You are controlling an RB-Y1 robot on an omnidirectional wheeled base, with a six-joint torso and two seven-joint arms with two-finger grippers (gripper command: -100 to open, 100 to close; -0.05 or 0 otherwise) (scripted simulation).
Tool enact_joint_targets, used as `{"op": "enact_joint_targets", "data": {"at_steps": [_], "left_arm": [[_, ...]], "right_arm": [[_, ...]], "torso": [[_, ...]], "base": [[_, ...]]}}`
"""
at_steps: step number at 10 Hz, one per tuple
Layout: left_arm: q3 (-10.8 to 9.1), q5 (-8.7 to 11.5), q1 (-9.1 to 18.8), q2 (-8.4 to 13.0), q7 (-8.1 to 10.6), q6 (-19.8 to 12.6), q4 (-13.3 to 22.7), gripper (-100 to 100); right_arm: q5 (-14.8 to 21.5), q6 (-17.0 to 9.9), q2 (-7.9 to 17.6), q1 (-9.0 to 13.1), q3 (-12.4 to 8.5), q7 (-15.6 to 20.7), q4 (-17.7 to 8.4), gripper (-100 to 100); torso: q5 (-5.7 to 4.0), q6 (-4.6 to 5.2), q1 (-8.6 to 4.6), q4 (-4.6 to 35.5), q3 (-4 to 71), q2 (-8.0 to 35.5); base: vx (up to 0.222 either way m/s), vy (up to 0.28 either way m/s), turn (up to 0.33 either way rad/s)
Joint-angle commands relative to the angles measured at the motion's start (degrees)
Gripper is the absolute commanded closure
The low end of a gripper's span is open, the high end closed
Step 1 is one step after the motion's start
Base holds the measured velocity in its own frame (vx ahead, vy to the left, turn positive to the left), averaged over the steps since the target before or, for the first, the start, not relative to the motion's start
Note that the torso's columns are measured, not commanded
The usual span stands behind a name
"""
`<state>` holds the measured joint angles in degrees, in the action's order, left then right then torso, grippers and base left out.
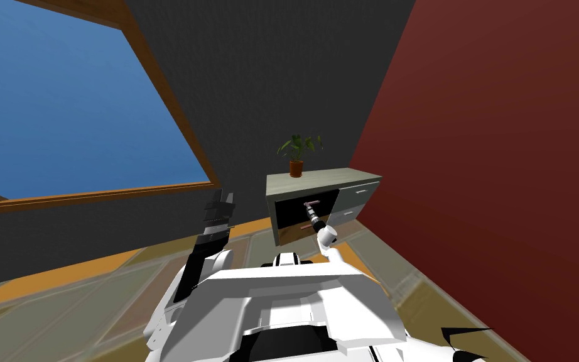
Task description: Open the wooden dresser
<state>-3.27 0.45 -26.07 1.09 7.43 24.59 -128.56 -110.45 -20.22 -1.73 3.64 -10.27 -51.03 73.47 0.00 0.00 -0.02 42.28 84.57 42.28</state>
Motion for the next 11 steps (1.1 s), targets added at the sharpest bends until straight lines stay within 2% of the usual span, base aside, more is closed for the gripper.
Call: {"op": "enact_joint_targets", "data": {"at_steps": [1, 6, 7, 11], "left_arm": [[0.0, 0.0, 0.0, 0.0, 0.0, 0.0, 0.0, 0], [0.0, 0.0, 0.03, 0.0, 0.0, -0.01, 0.01, 0], [0.0, 0.0, 0.01, 0.0, 0.0, -0.01, 0.01, 0], [0.0, 0.0, -0.01, 0.0, 0.0, 0.0, 0.0, 0]], "right_arm": [[0.18, 0.4, 0.3, 0.14, 0.38, -0.59, 0.14, 100], [0.51, 1.13, 0.84, 0.49, 1.05, -1.61, 0.33, 100], [0.36, 0.97, 3.1, 0.35, 1.01, -1.63, 0.33, -100], [-0.63, -0.31, 7.99, -0.36, 0.7, -1.37, 0.39, -100]], "torso": [[0.0, 0.0, 0.01, 0.0, 0.0, 0.0], [-0.02, 0.0, -0.06, 0.03, -0.07, 0.12], [0.02, -0.01, 0.1, -0.07, 0.18, -0.33], [0.0, -0.01, 0.01, -0.02, 0.05, -0.08]], "base": [[-0.092, -0.032, -0.003], [-0.185, -0.044, -0.002], [-0.02, -0.005, 0.0], [0.035, 0.01, -0.003]]}}
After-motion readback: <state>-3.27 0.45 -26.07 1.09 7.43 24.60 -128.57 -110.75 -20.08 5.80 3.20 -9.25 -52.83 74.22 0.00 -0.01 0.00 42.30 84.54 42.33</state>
